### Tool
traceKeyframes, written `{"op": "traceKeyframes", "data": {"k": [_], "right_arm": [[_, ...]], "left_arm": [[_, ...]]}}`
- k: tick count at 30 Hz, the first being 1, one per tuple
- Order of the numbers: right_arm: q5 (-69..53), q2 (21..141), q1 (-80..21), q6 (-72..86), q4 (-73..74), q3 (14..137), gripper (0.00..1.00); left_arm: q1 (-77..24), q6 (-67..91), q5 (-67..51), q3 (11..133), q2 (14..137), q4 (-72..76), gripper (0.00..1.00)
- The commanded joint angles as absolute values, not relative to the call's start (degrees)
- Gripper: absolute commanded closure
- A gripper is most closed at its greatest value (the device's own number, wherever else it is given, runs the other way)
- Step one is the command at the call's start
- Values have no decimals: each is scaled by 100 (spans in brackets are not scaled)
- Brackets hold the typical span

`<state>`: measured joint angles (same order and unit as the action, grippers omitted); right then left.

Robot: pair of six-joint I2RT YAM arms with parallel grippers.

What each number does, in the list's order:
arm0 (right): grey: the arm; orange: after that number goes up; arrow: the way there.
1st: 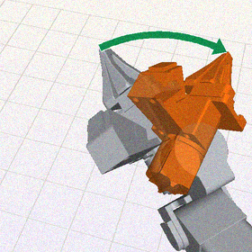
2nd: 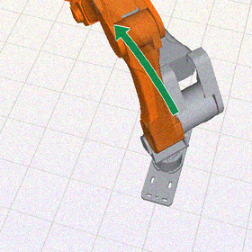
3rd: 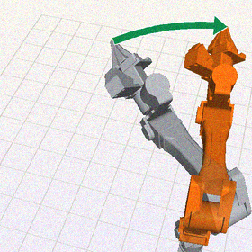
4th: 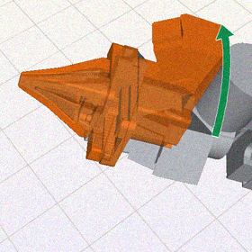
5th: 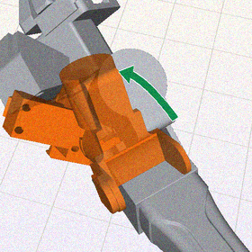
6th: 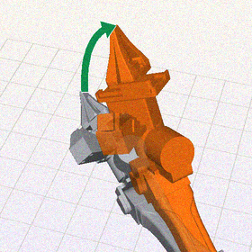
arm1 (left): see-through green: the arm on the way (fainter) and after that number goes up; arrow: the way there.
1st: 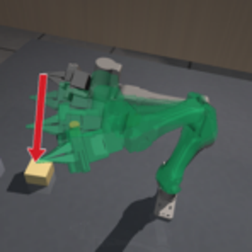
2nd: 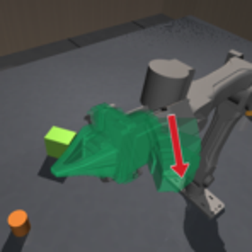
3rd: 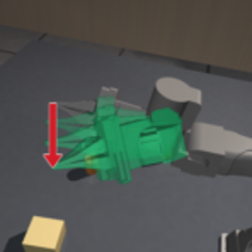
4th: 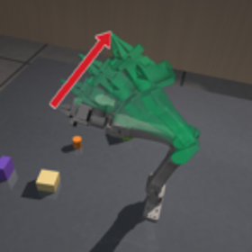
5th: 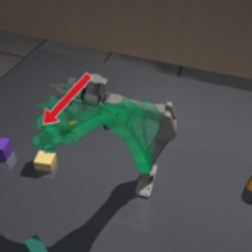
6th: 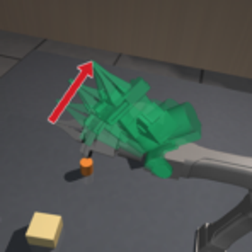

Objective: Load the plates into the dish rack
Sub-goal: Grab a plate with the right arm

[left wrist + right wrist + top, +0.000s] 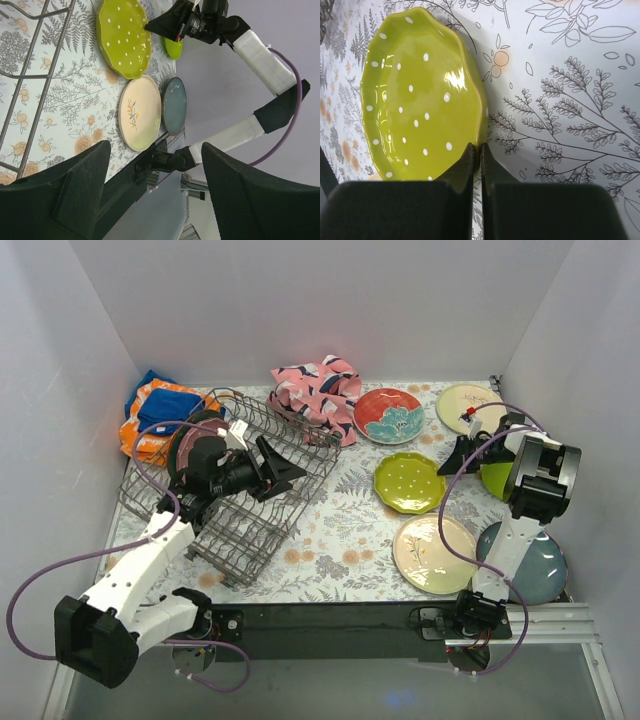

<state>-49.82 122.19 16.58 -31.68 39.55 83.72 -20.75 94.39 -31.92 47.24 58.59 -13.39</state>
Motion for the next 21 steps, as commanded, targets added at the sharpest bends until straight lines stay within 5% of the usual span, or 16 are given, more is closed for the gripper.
{"op": "traceKeyframes", "data": {"k": [1,17,21], "right_arm": [[-5835,11760,1600,-2742,4403,8262,99],[-4827,11312,1292,-2532,4123,7910,98],[-4632,11171,1283,-2514,3990,8024,70]], "left_arm": [[-2442,9615,-2734,4755,6020,-985,29],[-3682,9721,-1908,5405,7409,-897,30],[-3954,9677,-1784,5581,7725,-958,31]]}}
